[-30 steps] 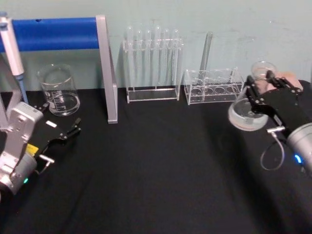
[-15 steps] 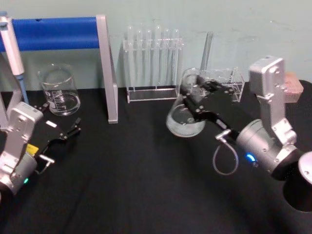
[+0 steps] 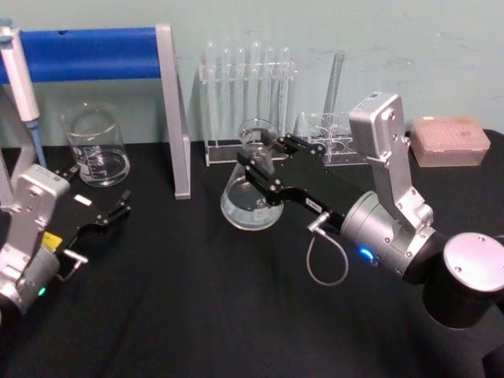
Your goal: Grasp the erlenmeyer flask with one hand, shake it three times, then place it back.
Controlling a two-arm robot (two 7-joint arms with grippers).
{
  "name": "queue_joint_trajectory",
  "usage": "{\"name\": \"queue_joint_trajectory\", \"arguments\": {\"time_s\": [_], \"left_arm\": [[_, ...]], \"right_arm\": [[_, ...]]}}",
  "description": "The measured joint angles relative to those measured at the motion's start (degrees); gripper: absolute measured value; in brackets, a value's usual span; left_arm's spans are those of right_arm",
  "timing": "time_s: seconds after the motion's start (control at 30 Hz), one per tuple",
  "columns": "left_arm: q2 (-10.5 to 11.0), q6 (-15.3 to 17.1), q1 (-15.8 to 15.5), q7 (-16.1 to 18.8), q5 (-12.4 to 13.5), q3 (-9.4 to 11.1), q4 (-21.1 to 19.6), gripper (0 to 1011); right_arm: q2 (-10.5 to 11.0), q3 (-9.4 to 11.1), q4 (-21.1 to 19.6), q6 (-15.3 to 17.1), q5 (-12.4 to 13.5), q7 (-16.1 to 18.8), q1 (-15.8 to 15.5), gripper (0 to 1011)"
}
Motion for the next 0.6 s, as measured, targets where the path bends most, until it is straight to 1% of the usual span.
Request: {"name": "queue_joint_trajectory", "arguments": {"time_s": [0.1,0.23,0.27,0.3,0.33,0.4,0.43,0.47,0.53,0.57,0.6], "left_arm": [[0.0,0.0,0.0,0.0,0.0,0.0,0.0,1001],[0.0,0.0,0.0,0.0,0.0,0.0,0.0,1001],[0.0,0.0,0.0,0.0,0.0,0.0,0.0,1001],[0.0,0.0,0.0,0.0,0.0,0.0,0.0,1001],[0.0,0.0,0.0,0.0,0.0,0.0,0.0,1001],[0.0,0.0,0.0,0.0,0.0,0.0,0.0,1001],[0.0,0.0,0.0,0.0,0.0,0.0,0.0,1001],[0.0,0.0,0.0,0.0,0.0,0.0,0.0,1001],[0.0,0.0,0.0,0.0,0.0,0.0,0.0,1001],[0.0,0.0,0.0,0.0,0.0,0.0,0.0,1001],[0.0,0.0,0.0,0.0,0.0,0.0,0.0,1001]], "right_arm": [[0.12,0.42,0.01,-0.07,-0.07,-1.38,-0.05,448],[0.22,1.9,-0.65,-0.03,-0.35,-3.73,-0.99,448],[0.25,2.77,-1.17,0.08,-0.69,-5.02,-1.68,448],[0.25,3.21,-1.45,0.16,-0.9,-5.73,-2.07,448],[0.23,4.28,-2.17,0.37,-1.38,-7.2,-3.01,448],[0.15,5.4,-2.91,0.61,-1.91,-8.73,-3.91,448],[0.04,6.02,-3.31,0.74,-2.18,-9.49,-4.47,448],[-0.11,7.22,-4.1,1.04,-2.72,-11.06,-5.5,448],[-0.35,8.36,-4.86,1.32,-3.1,-12.44,-6.5,448],[-0.62,9.55,-5.66,1.58,-3.53,-13.86,-7.48,448],[-0.73,10.07,-6.03,1.73,-3.75,-14.54,-7.96,448]]}}
